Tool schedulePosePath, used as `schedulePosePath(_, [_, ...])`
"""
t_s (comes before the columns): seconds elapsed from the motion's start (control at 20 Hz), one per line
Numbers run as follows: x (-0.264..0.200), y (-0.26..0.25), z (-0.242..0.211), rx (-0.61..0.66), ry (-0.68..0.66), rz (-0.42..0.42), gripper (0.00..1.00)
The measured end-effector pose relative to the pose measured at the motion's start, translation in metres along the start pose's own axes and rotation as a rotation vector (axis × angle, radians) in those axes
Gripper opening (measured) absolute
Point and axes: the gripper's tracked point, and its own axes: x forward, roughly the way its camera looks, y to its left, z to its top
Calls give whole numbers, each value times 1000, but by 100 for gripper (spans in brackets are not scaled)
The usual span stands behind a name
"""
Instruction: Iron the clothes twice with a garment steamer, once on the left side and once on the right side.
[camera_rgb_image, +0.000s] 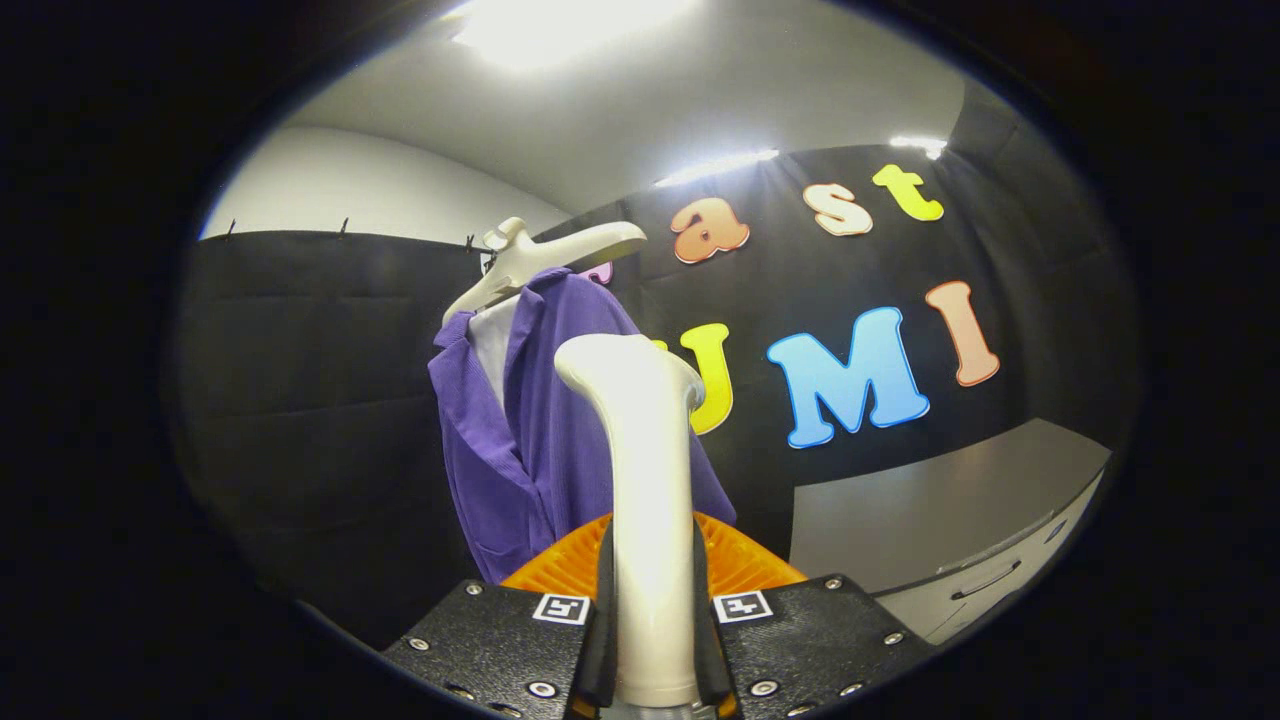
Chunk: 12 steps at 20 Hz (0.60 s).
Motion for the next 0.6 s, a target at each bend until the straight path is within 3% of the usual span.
schedulePosePath(0.6, [63, 76, 50, -157, -122, -24, 31])
